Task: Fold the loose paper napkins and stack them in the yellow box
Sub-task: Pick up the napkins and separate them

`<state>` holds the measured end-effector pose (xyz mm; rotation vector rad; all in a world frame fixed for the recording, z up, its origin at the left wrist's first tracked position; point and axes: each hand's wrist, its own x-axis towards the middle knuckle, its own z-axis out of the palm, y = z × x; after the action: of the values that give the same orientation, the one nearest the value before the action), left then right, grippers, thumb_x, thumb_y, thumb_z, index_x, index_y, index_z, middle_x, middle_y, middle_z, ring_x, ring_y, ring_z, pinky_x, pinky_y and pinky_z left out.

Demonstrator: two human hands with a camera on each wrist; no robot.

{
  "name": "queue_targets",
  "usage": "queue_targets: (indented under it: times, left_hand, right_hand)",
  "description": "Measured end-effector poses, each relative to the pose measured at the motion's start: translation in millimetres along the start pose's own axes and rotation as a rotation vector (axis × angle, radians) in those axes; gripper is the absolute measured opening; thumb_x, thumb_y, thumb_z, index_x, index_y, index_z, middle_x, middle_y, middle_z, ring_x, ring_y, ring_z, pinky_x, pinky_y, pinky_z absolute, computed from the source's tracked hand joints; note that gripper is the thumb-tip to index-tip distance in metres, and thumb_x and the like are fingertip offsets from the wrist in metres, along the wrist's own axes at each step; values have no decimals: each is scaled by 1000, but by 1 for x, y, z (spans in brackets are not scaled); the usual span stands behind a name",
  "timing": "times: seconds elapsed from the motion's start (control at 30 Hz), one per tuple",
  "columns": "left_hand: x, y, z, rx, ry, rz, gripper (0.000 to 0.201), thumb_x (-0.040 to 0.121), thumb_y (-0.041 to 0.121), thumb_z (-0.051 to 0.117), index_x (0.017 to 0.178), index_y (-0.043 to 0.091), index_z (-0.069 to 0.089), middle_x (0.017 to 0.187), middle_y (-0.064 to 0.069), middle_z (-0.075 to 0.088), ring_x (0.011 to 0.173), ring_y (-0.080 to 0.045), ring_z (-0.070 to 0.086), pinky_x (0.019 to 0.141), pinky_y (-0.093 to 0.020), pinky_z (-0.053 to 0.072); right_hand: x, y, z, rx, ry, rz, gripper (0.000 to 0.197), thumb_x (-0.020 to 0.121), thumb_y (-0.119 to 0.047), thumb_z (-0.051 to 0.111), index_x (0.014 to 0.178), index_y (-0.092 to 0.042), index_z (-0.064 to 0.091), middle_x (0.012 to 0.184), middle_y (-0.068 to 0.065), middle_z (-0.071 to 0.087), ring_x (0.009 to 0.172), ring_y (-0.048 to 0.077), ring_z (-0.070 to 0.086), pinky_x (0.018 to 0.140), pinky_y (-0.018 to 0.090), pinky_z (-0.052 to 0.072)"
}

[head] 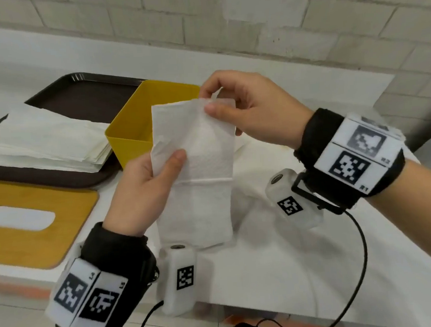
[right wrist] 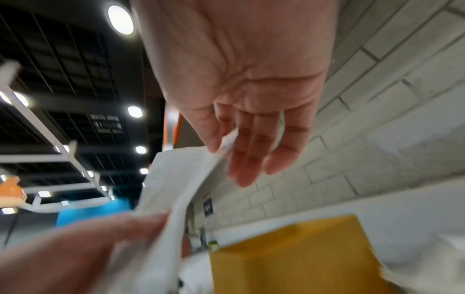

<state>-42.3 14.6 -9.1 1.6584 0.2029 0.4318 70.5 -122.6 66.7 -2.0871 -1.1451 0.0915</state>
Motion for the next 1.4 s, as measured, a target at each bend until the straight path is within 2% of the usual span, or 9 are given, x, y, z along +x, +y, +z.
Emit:
queue_targets:
  times: [0.13, 0.33, 0.47, 0.7, 0.83, 0.97, 1.17, 1.3, 1.4]
  left_hand:
    - [1, -14, -20, 114, 153, -19, 19, 95, 24, 46, 85, 31, 60, 84, 18, 63, 75, 8, 61, 67, -17, 48]
    - [-4, -21, -33, 119, 246, -81, 25, 98, 20, 42, 82, 32, 56, 85, 15, 60, 81, -1, 57, 73, -24, 46]
    - [-6, -22, -34, 135, 241, -84, 26, 98, 19, 43, 80, 31, 57, 85, 12, 61, 82, -6, 58, 76, -30, 47]
    - [-3, -25, -40, 164, 286, -5, 29, 94, 9, 48, 120, 21, 49, 97, 18, 56, 88, 5, 54, 72, -17, 43]
    - [-1, -30, -45, 124, 246, 104, 68, 90, 1, 53, 142, 31, 23, 140, 6, 41, 125, -14, 47, 101, -41, 43]
    - [0, -27, -45, 159, 202, 221, 79, 86, 0, 53, 134, 55, 22, 152, 5, 27, 134, -19, 37, 106, -46, 38]
    - [-6, -12, -21, 236, 99, 170, 36, 96, 3, 42, 107, 31, 62, 108, 30, 58, 99, 25, 48, 79, 6, 32]
    - [-11, 11, 0, -58, -29, 62, 26, 94, 28, 41, 91, 33, 67, 85, 36, 66, 90, 23, 55, 74, 5, 36]
    - [-14, 16, 8, -199, -122, -14, 25, 82, 42, 55, 74, 31, 76, 86, 14, 73, 88, -2, 67, 81, -19, 51]
  right_hand:
    - [3, 33, 25, -185, -183, 215, 16, 92, -20, 53, 104, -10, 57, 92, 0, 59, 79, 16, 55, 65, 21, 39]
    - [8, 56, 76, -438, -734, 108, 48, 84, -19, 65, 129, -17, 49, 132, 1, 46, 116, 17, 47, 91, 22, 35]
    - [18, 57, 90, -460, -848, 166, 68, 76, -12, 73, 135, -15, 38, 119, 4, 45, 100, 18, 46, 85, 27, 43]
    - [14, 69, 97, -483, -763, 101, 29, 81, -17, 68, 107, -7, 60, 79, -8, 41, 88, 15, 42, 62, 20, 33]
    - [7, 55, 70, -343, -644, 137, 10, 87, -21, 62, 95, -16, 60, 91, -6, 53, 86, 10, 47, 72, 19, 36]
    - [-5, 32, 19, -68, -348, 138, 5, 87, -18, 61, 87, -20, 65, 78, -14, 62, 69, -6, 55, 68, 6, 40]
    - [-29, 7, -17, 436, -15, 82, 10, 84, -6, 57, 84, -15, 62, 67, -15, 68, 66, -4, 62, 65, 10, 48]
    - [-33, 6, -9, 489, 33, 119, 7, 82, -12, 60, 87, -15, 57, 68, 3, 62, 58, 5, 59, 57, 17, 48]
    - [-34, 9, -3, 504, 127, 182, 10, 84, -11, 61, 83, -15, 53, 64, 5, 58, 52, 8, 56, 51, 20, 45]
